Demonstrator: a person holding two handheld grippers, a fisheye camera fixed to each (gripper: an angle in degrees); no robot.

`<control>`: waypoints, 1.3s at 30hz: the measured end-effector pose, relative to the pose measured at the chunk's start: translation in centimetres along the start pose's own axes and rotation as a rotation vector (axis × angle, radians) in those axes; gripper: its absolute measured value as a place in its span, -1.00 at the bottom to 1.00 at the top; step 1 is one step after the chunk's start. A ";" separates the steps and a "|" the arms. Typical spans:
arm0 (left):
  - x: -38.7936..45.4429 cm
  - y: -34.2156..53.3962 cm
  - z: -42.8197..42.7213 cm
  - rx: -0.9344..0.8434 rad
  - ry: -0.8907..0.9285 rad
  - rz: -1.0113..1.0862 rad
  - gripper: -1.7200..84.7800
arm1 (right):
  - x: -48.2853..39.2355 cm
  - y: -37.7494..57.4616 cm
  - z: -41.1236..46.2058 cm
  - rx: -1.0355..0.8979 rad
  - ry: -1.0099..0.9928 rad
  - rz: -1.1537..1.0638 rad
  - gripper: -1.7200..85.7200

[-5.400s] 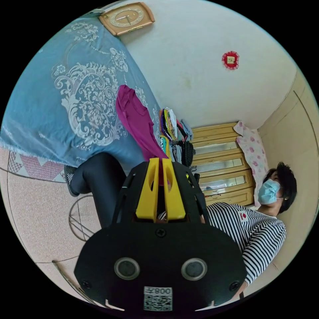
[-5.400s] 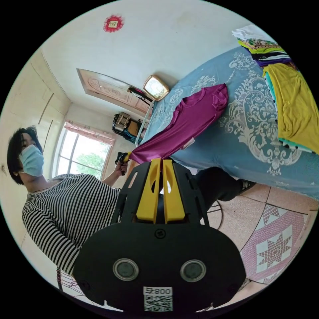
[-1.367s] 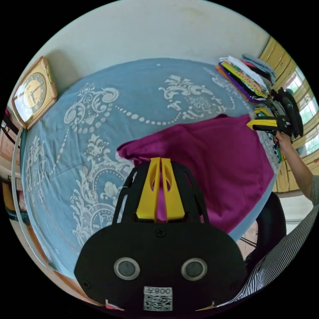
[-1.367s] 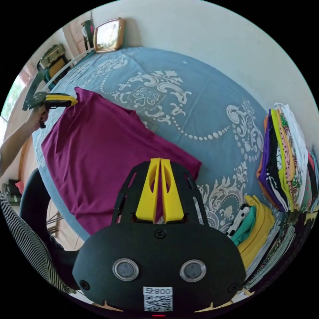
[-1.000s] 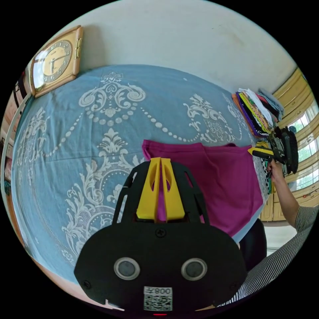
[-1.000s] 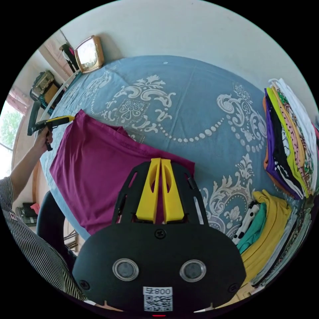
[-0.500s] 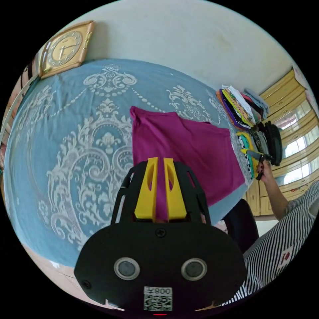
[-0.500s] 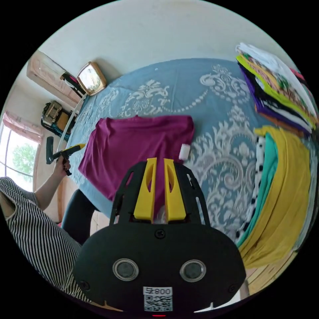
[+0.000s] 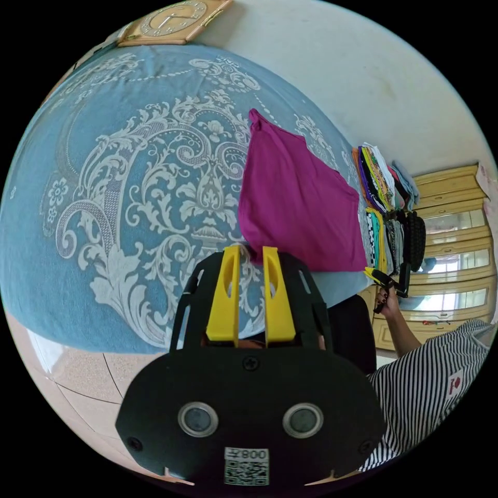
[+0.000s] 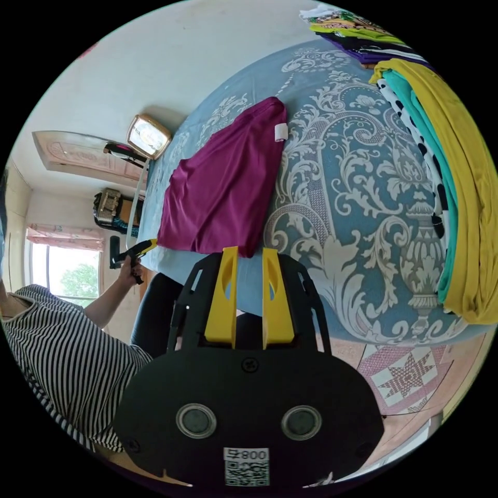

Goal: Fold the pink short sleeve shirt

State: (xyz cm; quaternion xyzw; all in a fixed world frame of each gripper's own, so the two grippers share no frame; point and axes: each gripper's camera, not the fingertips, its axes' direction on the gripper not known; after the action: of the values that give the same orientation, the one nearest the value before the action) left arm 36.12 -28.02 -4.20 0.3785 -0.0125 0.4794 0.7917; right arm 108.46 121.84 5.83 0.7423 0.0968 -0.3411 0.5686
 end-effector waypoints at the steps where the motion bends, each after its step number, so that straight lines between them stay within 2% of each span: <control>1: 0.0 0.1 -0.4 -0.001 0.021 0.001 -0.85 | 0.4 0.3 -0.1 0.009 -0.012 0.000 -0.82; 5: 0.6 0.3 -1.6 -0.013 0.042 -0.003 -0.90 | 1.3 0.9 -0.4 -0.022 -0.001 -0.014 -0.89; 12: 1.6 2.3 -6.4 0.043 0.057 -0.004 -0.93 | 2.7 3.5 -6.4 0.036 -0.042 -0.069 -0.93; 16: 0.4 3.8 -4.6 0.008 0.092 -0.089 -0.93 | 6.0 5.7 -4.6 -0.018 -0.088 0.005 -0.94; 23: 3.7 5.4 -2.3 -0.023 0.075 -0.089 -0.92 | 8.8 8.1 -2.4 -0.034 -0.124 0.083 -0.94; 33: 13.4 11.7 -0.1 0.041 0.055 -0.065 -0.91 | 9.1 13.4 -4.5 0.056 -0.114 0.144 -0.93; 39: 24.5 14.5 6.6 -0.047 -0.031 0.088 -0.93 | 8.2 16.5 -4.6 0.111 -0.125 0.138 -0.89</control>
State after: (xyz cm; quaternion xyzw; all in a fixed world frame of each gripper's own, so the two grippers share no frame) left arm 40.46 -9.97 18.44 0.3661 -0.0527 0.5073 0.7784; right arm 125.19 118.46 14.19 0.7548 -0.0091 -0.3516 0.5537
